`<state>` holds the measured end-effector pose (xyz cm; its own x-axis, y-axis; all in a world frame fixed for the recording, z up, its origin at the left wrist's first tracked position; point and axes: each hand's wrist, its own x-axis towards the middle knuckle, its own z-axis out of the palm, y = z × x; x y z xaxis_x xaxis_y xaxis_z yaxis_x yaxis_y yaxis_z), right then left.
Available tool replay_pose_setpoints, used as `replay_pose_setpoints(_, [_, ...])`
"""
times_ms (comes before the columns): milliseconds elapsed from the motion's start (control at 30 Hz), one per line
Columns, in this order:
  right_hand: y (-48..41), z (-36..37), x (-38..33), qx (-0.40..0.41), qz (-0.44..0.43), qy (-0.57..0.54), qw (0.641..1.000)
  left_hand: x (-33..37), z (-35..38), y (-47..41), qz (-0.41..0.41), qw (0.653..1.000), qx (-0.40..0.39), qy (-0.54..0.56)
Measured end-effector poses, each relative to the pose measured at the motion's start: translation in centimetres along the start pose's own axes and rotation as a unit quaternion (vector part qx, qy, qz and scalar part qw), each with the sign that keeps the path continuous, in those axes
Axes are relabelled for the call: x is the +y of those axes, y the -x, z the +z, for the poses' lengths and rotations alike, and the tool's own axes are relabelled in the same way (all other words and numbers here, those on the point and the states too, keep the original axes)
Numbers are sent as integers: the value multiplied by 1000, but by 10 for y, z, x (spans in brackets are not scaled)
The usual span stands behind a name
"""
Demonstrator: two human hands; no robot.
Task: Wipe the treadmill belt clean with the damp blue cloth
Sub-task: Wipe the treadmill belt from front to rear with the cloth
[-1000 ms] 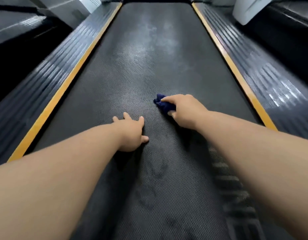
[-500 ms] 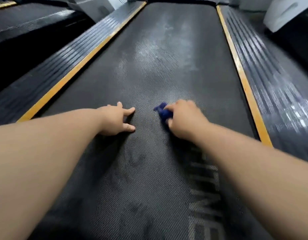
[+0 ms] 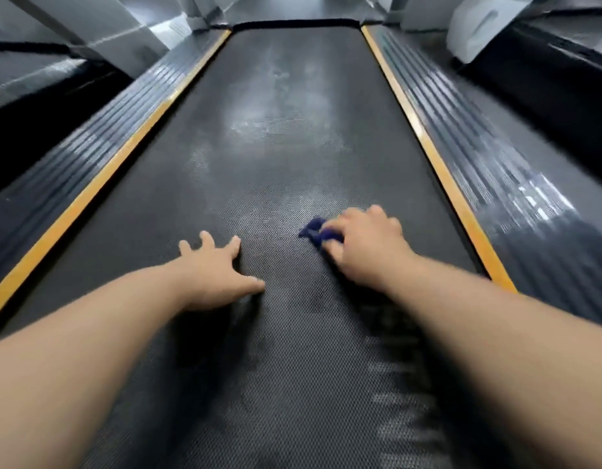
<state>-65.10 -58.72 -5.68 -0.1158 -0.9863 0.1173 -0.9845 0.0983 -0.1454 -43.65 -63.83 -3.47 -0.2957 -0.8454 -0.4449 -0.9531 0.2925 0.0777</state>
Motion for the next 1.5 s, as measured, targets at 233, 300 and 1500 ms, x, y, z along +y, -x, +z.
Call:
replay_pose_setpoints(233, [39,5,-4,5,-17,-66,998,39,20,-8,107,992,64,-20])
replay_pose_setpoints(300, [82,-1,-8,-1,-70,-73,995,36,25,-8,114,991,59,-42])
replay_pose_setpoints(1500, [87,-32,147,13,216,-17,976,161,6,-41,231,964,118,62])
